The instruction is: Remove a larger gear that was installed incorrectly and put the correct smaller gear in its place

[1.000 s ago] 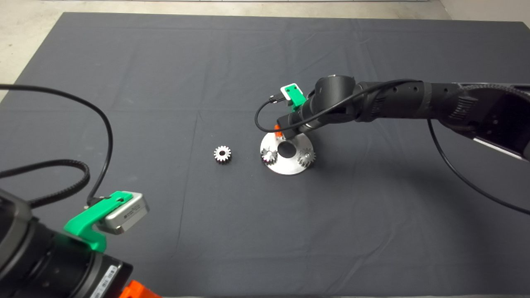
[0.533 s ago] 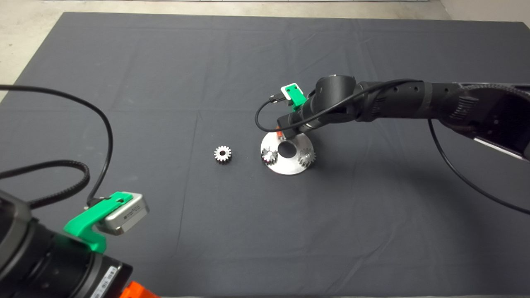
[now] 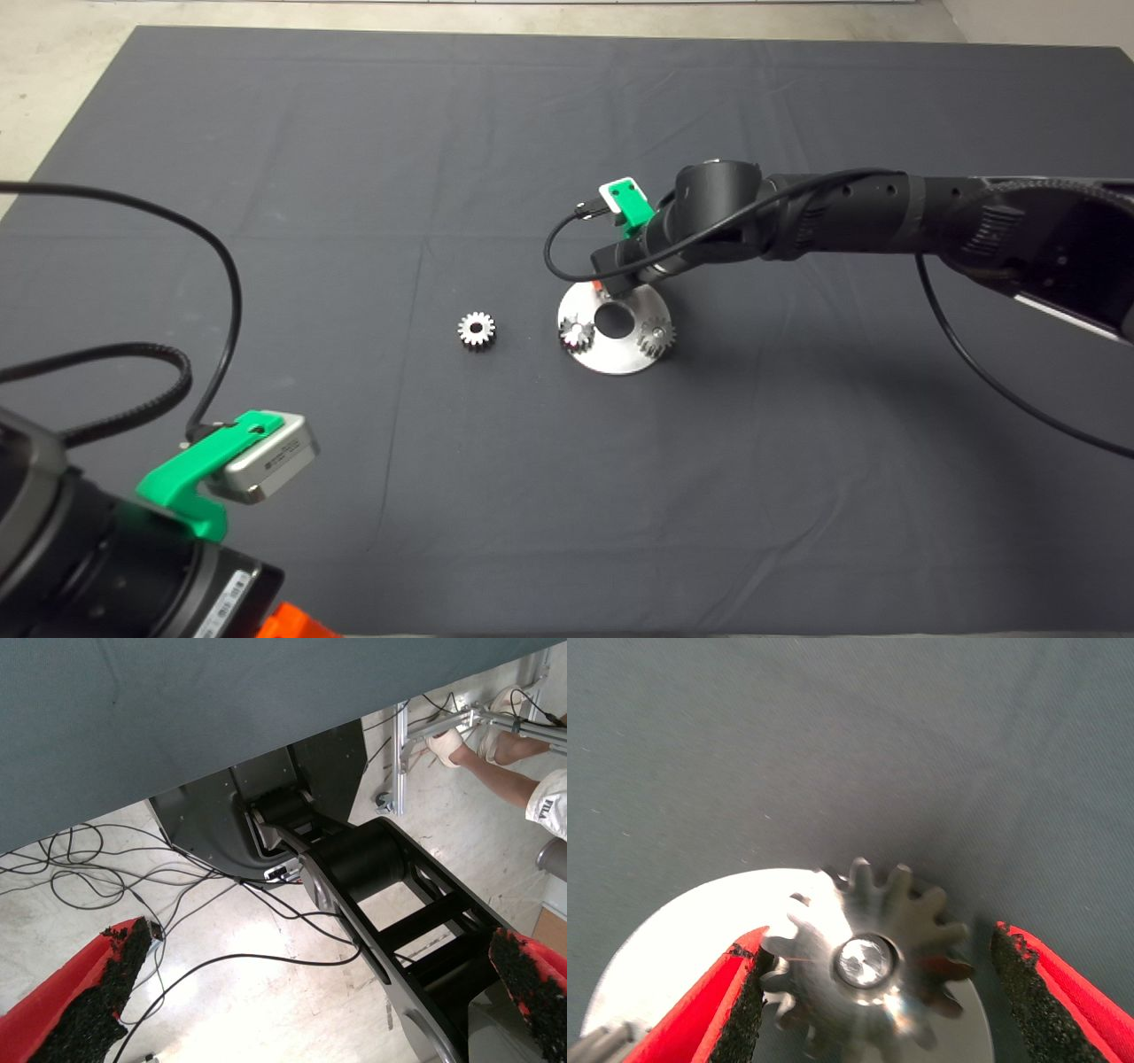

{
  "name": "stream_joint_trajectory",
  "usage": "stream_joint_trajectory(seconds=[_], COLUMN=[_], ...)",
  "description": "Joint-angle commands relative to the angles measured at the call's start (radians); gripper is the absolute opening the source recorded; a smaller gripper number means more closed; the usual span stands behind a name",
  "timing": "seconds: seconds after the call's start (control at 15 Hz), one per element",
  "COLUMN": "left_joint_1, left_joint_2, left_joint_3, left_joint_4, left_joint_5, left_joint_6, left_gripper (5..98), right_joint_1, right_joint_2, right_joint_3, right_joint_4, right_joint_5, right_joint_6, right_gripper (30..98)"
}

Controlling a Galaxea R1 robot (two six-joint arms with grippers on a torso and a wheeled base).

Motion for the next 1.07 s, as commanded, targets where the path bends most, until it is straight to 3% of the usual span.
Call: stream_joint_trajectory(seconds=[0.0, 0.4, 1.0], left_joint_1=[-0.009, -0.009, -0.009], left_joint_2=[-0.002, -0.002, -0.002], left_joint_3=[0.017, 0.017, 0.017], left_joint_4=[-0.001, -0.001, -0.001], left_joint_5=[-0.007, -0.007, -0.007], left_joint_6=[-0.001, -0.001, -0.001], left_gripper=[98.3, 98.3, 98.3], right_joint_1=[0.024, 0.023, 0.021], right_joint_2=[-0.004, -0.004, 0.001], right_joint_3=[0.005, 0.003, -0.004], right_joint_4=[-0.03, -0.031, -0.031], right_joint_5=[0.037, 0.037, 0.037], right_joint_6=[0.007, 0.004, 0.004], right_gripper=[65.2, 56.0, 51.6])
